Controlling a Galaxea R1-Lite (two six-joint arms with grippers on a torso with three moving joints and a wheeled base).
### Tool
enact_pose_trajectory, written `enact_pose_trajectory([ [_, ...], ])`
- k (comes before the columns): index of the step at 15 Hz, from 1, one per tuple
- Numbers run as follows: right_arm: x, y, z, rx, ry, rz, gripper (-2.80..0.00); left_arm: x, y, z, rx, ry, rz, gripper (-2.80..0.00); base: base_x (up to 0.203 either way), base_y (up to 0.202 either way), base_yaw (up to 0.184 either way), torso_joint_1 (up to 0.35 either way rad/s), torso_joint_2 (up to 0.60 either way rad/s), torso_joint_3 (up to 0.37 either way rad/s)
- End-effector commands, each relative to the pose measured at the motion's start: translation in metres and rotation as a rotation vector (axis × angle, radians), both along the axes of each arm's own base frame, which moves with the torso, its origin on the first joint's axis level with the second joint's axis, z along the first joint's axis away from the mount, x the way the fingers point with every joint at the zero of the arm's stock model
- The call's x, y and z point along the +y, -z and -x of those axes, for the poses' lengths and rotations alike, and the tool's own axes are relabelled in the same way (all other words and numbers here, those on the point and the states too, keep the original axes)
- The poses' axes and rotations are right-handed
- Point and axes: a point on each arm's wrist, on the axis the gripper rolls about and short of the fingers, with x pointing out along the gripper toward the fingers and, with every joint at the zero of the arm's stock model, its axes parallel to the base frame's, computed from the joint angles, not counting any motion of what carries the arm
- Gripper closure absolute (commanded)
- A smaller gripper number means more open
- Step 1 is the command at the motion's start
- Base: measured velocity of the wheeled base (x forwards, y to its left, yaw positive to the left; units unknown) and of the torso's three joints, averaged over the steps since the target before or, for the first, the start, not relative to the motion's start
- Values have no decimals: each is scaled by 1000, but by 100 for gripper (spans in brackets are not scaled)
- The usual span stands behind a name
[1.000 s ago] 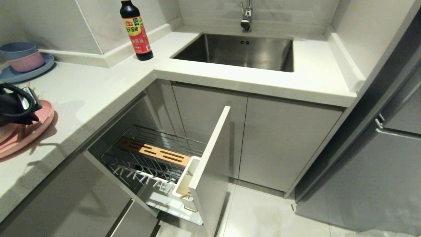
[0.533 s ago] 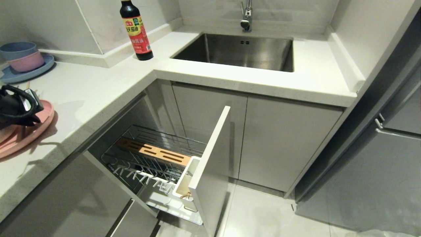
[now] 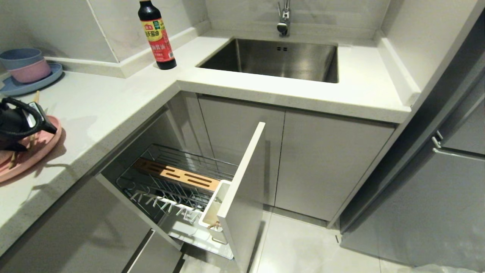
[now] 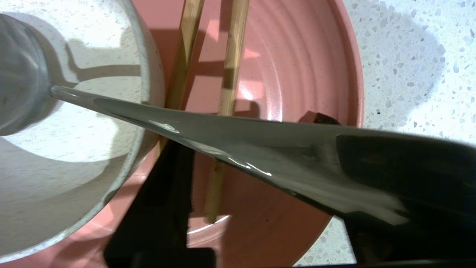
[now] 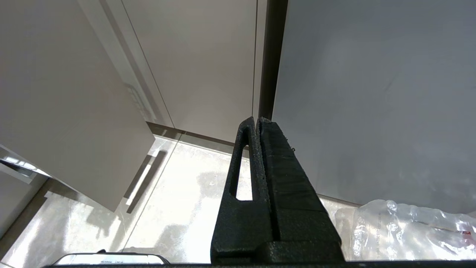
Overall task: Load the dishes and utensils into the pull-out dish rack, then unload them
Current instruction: Close the cupboard
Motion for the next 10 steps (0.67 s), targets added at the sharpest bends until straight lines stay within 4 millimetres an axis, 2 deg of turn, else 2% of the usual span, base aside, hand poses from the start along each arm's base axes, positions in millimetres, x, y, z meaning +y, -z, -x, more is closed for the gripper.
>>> enact_pose_trajectory([
  [1, 0, 0, 0, 0, -1, 0, 0, -2, -2, 3, -4, 1, 1, -280, 0, 0, 0, 0, 0, 0],
  [4, 0, 0, 0, 1, 0, 0, 0, -12, -10, 12, -31, 21, -3, -280, 0, 0, 0, 0, 0, 0],
  [10, 0, 0, 0, -1, -1, 0, 0, -27, -28, 42, -98, 41, -27, -280, 0, 0, 0, 0, 0, 0],
])
